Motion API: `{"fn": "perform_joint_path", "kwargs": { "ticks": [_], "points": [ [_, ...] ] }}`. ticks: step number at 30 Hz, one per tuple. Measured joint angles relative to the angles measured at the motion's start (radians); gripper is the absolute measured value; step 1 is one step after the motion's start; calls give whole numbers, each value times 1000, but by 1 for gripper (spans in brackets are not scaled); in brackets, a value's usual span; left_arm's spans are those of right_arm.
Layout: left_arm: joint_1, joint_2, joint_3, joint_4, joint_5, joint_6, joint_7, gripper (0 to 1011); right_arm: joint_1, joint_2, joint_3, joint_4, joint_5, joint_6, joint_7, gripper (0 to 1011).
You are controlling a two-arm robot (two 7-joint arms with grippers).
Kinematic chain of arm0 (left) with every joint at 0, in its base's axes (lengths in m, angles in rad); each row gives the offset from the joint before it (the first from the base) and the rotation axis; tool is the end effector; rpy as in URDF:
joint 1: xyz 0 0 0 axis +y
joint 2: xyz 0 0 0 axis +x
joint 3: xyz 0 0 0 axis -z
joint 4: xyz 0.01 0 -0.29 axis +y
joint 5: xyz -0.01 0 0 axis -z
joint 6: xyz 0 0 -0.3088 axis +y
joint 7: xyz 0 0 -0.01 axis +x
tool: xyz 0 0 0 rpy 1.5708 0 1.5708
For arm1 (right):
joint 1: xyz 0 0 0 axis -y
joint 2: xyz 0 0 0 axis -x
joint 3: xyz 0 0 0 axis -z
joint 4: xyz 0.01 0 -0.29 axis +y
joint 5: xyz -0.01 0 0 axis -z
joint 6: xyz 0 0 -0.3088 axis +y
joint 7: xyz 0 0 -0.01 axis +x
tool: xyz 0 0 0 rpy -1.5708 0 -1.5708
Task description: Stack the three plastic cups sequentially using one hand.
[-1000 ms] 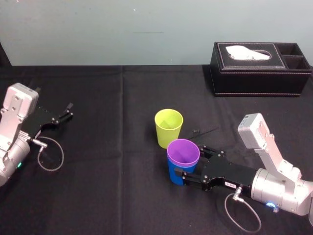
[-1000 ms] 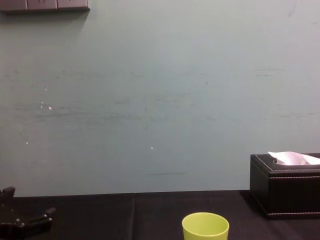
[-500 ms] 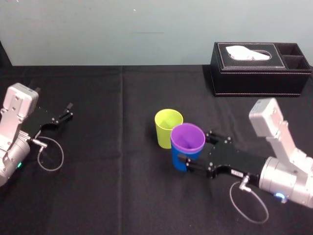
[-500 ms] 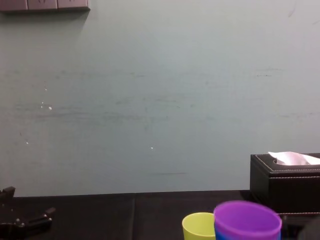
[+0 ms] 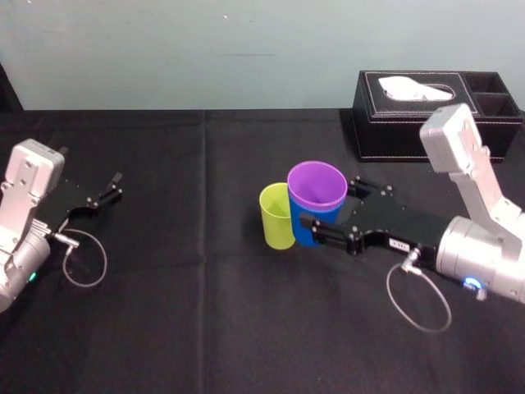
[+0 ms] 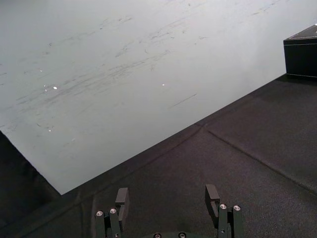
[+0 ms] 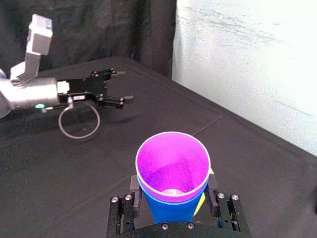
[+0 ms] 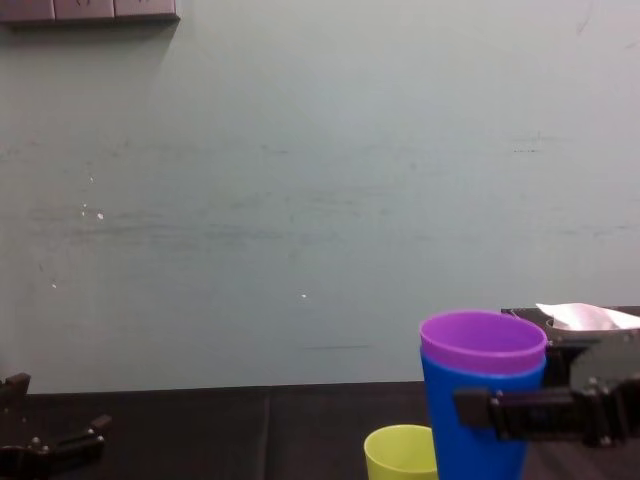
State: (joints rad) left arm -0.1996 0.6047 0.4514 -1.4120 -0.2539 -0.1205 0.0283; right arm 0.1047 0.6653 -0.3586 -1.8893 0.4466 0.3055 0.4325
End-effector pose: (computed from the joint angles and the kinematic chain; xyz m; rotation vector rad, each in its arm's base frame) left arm 0.3581 0.0827 -0.3022 0.3044 -0.2851 1.2480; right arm 0.3180 -0.0366 -0.1963 -0.2768 -0.0368 -0.7042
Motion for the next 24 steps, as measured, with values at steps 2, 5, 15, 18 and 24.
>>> {"fn": "perform_joint_path", "kwargs": {
  "ticks": [2,5,15,18,24],
  "points": [
    [0,0,0,0,0,0,0,1011,22,-7,-6,10,-1,8,-4,772],
    [0,0,0,0,0,0,0,1011,50,-17,-16,25,-1,15,-5,772],
    [0,0,0,0,0,0,0,1011,130,-49,-51,84,-7,19,3,772],
    [0,0,0,0,0,0,0,1011,151,-61,-62,105,-9,19,10,771],
    [0,0,0,0,0,0,0,1011,188,-84,-85,154,-17,12,16,772]
  ]
}}
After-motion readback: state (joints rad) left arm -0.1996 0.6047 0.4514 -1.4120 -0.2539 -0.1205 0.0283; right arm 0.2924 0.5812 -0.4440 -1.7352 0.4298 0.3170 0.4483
